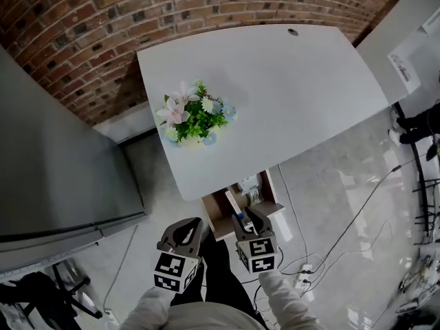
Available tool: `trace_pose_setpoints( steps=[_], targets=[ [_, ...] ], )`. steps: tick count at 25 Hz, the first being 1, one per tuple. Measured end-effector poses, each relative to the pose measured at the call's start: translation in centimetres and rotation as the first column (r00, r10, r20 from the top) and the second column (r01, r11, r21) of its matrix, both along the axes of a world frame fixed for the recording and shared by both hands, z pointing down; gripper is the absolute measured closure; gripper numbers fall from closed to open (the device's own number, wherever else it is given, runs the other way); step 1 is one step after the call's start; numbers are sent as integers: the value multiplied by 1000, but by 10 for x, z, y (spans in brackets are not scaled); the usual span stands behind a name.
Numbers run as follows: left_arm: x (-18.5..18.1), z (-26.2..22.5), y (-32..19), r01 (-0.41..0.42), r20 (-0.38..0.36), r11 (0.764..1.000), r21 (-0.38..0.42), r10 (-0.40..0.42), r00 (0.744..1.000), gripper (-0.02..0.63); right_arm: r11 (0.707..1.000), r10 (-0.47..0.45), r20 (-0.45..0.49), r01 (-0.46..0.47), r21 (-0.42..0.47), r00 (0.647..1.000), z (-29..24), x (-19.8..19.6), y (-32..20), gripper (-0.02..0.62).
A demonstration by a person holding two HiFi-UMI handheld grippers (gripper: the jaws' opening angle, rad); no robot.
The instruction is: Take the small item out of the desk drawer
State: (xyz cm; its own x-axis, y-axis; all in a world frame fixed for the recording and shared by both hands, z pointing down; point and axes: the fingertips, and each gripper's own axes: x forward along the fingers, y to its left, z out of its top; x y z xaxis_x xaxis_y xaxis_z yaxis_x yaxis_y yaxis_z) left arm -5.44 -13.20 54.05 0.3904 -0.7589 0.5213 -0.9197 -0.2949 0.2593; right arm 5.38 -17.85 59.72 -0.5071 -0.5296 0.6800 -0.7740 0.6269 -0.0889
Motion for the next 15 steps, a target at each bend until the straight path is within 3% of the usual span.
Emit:
trace_pose_setpoints(
  steps=[15],
  targets=[
    [-5,32,-18,65,21,996,-68,-64,998,588,987,-113,-119,97,-131,986,80,-12,-30,425]
  ],
)
